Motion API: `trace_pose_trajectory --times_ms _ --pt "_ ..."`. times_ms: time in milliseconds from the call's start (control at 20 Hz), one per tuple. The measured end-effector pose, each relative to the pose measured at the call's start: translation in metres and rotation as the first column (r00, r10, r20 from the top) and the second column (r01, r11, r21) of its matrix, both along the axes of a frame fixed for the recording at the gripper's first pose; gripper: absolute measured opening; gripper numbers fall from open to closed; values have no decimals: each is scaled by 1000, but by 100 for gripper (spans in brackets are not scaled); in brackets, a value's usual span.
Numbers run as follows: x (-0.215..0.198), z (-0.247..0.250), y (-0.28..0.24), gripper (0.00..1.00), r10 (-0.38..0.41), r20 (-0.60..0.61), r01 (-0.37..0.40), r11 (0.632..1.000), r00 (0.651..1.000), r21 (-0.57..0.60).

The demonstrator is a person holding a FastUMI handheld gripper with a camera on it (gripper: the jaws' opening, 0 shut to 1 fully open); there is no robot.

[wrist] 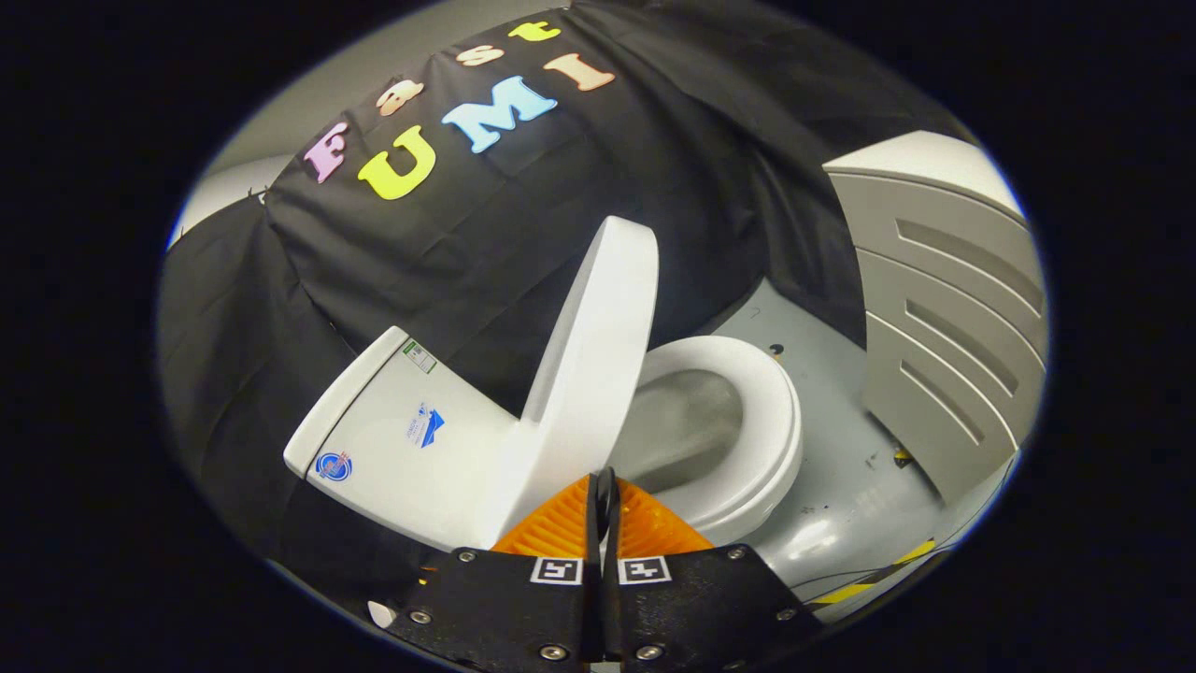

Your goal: Open the toilet lid.

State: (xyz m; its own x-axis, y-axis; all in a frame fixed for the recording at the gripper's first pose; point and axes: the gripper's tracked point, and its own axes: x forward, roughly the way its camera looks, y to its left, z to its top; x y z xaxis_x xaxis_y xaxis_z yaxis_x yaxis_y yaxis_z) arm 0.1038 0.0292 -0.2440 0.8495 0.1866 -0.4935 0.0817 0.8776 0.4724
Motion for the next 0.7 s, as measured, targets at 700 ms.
trace_pose_trajectory --times_ms 700 --pt "2 46 44 0 -22 75 39 971 997 -235"
